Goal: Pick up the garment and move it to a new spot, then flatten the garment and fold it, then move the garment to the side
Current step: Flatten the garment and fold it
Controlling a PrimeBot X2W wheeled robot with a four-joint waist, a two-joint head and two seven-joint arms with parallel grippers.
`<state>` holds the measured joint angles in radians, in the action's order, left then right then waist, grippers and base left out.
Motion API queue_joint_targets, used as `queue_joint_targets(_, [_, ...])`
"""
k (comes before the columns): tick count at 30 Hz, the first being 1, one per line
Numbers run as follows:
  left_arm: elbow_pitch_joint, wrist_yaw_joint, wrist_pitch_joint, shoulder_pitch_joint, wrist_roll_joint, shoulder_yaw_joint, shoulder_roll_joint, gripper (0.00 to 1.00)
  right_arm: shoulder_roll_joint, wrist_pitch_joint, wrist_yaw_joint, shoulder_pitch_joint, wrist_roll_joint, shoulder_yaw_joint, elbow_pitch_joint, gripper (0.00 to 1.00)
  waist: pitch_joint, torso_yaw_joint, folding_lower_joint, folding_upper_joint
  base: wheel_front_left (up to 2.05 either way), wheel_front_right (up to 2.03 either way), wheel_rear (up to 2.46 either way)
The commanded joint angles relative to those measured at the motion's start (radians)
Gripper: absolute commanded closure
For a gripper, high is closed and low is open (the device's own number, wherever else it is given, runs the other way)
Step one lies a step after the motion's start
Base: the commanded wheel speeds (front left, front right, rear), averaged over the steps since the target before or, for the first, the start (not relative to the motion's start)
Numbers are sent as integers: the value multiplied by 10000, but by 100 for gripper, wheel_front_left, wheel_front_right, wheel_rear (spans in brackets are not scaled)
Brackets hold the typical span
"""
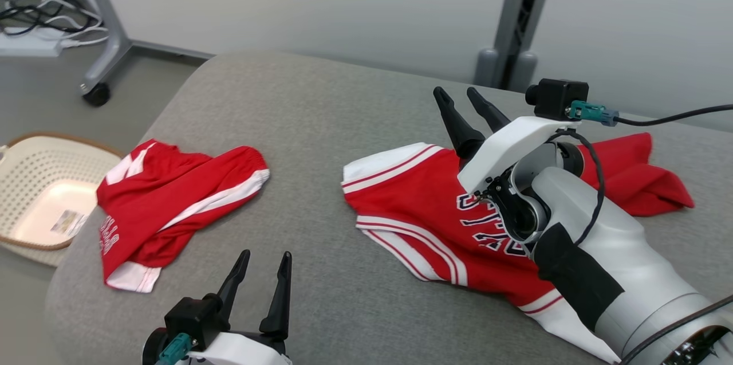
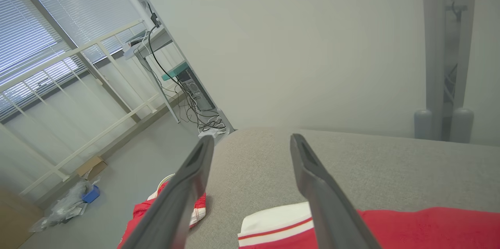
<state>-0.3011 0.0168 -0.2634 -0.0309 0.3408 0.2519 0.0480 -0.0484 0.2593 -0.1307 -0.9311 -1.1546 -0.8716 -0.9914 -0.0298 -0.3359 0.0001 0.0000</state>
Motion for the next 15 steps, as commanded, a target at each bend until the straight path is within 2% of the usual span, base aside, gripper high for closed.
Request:
queue_joint_targets(1, [51,-15,-23,-137,-71,-81,43,0,-41,76,-1,-139,295,92,-107,0,179,463,-1,0,0,0,0])
queue_joint_targets(4, [114,-48,-23,-124,-96,-217,43,0,-51,75,-1,-112,1071,469,-219,0,409,991,-1,0,0,0,0])
queue_joint_targets(8, [252,-77,-23,-143,3,-355,41,0,-327,66,-1,302,2467,1579,4,0,563,1689,-1,0,0,0,0])
queue_joint_targets(15, [340,-125,-23,-264,198,-465,44,0,-1350,47,-1,2268,5196,4359,2350,0,655,2703,-1,0,0,0,0])
